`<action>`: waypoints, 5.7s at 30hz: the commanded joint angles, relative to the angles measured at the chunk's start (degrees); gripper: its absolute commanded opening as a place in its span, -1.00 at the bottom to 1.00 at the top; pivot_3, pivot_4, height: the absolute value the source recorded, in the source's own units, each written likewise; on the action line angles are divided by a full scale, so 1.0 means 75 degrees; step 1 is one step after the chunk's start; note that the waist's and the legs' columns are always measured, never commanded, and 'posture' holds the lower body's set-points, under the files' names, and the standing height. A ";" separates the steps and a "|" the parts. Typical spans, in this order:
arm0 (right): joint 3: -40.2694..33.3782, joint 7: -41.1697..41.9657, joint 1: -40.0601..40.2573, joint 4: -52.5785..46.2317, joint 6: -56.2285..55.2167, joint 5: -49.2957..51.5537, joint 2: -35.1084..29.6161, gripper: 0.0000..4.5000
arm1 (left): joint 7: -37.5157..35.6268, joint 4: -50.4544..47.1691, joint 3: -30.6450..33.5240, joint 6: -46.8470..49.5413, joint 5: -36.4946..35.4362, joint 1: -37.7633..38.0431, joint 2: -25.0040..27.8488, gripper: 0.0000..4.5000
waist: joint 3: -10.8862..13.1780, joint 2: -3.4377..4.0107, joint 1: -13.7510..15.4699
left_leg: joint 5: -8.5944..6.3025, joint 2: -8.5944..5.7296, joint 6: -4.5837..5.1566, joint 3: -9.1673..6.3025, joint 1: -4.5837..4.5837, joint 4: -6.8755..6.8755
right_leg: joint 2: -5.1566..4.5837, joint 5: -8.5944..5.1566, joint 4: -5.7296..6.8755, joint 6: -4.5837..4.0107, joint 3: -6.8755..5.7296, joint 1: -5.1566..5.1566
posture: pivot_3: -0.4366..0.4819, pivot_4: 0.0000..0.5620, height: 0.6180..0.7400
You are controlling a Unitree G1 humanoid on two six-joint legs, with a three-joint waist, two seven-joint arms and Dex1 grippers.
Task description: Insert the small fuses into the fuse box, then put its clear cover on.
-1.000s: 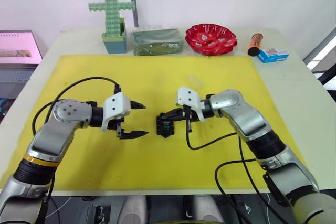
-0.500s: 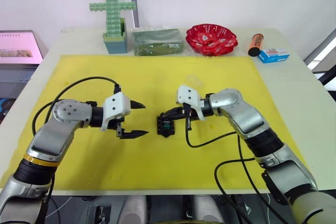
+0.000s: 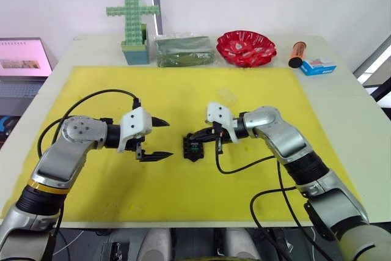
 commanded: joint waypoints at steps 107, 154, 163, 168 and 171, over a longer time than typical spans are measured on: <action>-0.3503 -0.1423 -0.1624 0.3427 0.6897 0.3177 0.0232 0.99 | -0.0217 -0.0560 0.0318 0.0896 -0.0824 0.0073 0.0759 1.00 | 0.0101 0.0024 -0.0232 | 0.0001 0.0008 0.0002 0.0003 -0.0114 0.0005 | 0.0021 0.0018 0.0016 0.0027 0.0008 -0.0121 | -0.05 -0.47 1.00; -0.3114 -0.1227 -0.1874 0.4511 0.5938 0.2623 0.0208 -1.00 | -0.0086 -0.0562 0.0232 0.0644 -0.0590 0.0099 0.0678 1.00 | 0.0099 0.0023 -0.0196 | 0.0001 0.0007 0.0002 0.0004 -0.0113 0.0012 | 0.0019 0.0019 0.0017 0.0027 0.0009 -0.0114 | -0.05 -0.47 1.00; -0.3277 -0.1368 -0.1694 0.3706 0.6317 0.2860 0.0072 -1.00 | -0.0098 -0.0517 0.0220 0.0563 -0.0537 0.0061 0.0610 1.00 | 0.0099 0.0023 -0.0194 | 0.0001 0.0007 0.0002 0.0004 -0.0113 0.0012 | 0.0019 0.0019 0.0018 0.0027 0.0009 -0.0114 | -0.05 -0.47 1.00; -0.4043 -0.2387 -0.0846 0.1485 0.7167 0.3221 0.0167 -1.00 | -0.0030 -0.0614 0.0257 0.0592 -0.0543 0.0147 0.0565 1.00 | 0.0099 0.0023 -0.0173 | 0.0001 0.0007 0.0002 0.0000 -0.0117 0.0010 | 0.0019 0.0019 0.0017 0.0027 0.0009 -0.0115 | -0.05 -0.47 1.00; -0.5291 -0.3600 -0.0249 0.0228 0.7630 0.3177 0.0755 -1.00 | 0.0000 -0.0670 0.0314 0.0592 -0.0546 0.0280 0.0585 1.00 | 0.0099 0.0023 -0.0178 | 0.0001 0.0006 0.0002 -0.0004 -0.0120 0.0009 | 0.0019 0.0019 0.0016 0.0028 0.0008 -0.0115 | -0.05 -0.47 1.00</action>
